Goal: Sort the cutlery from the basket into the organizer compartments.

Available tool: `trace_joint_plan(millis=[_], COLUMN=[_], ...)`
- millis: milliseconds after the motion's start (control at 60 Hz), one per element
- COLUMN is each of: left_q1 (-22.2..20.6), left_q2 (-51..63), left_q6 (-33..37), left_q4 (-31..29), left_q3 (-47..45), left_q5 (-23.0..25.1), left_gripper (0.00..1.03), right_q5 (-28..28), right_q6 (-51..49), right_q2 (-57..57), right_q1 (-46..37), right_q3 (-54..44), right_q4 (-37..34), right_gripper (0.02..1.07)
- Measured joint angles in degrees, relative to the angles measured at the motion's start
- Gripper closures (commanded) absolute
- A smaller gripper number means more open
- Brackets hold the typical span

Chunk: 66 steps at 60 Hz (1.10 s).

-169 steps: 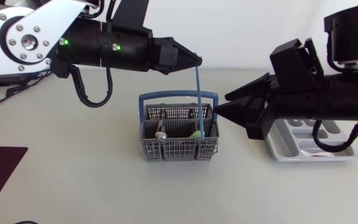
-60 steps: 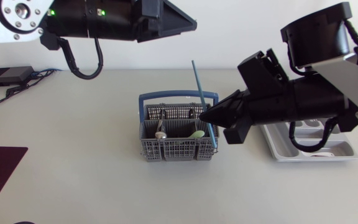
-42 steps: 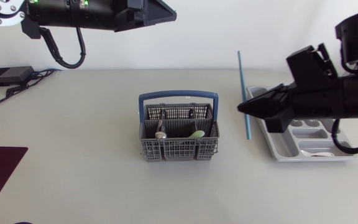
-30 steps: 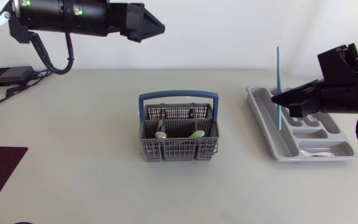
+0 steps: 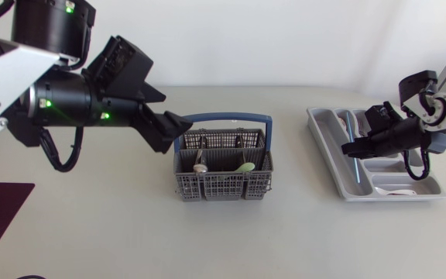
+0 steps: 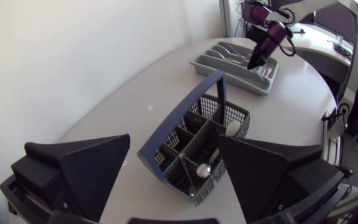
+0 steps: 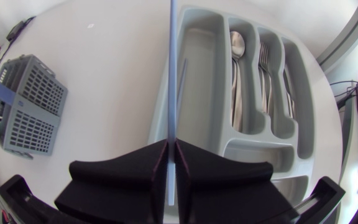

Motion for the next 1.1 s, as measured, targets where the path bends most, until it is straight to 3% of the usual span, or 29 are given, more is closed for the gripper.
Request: trace_joint_plan(millis=[450,700,800,950,1100], left_q1=[-5.5,-7.8,-8.2,-8.4,-8.4], left_q2=[-3.7,-4.1,-4.1,-4.1,-4.1], left_q6=[5.4,7.4,8.0,8.8,9.5], left_q4=[3.0,4.9,5.4,7.0,8.2], left_q3=[-10.3,-12.9,-13.6,-14.5,-15.9], left_q5=[-2.3,-3.4,-3.6,-3.7,-3.9], left_gripper=[0.06,0.06,0.06,0.06,0.06], right_q5=[3.3,3.3,3.3,3.1,-3.5], right_q6=[3.5,4.5,4.6,5.9,8.5], right_q2=[16.2,17.4,16.9,13.0,5.7], right_q1=[1.0,1.0,1.0,1.0,1.3], right_q3=[10.9,11.3,11.3,11.3,11.3], right_q4=[-1.9,-2.5,-3.2,-5.5,-10.7], right_gripper=[0.98,0.58,0.48,0.43,0.43])
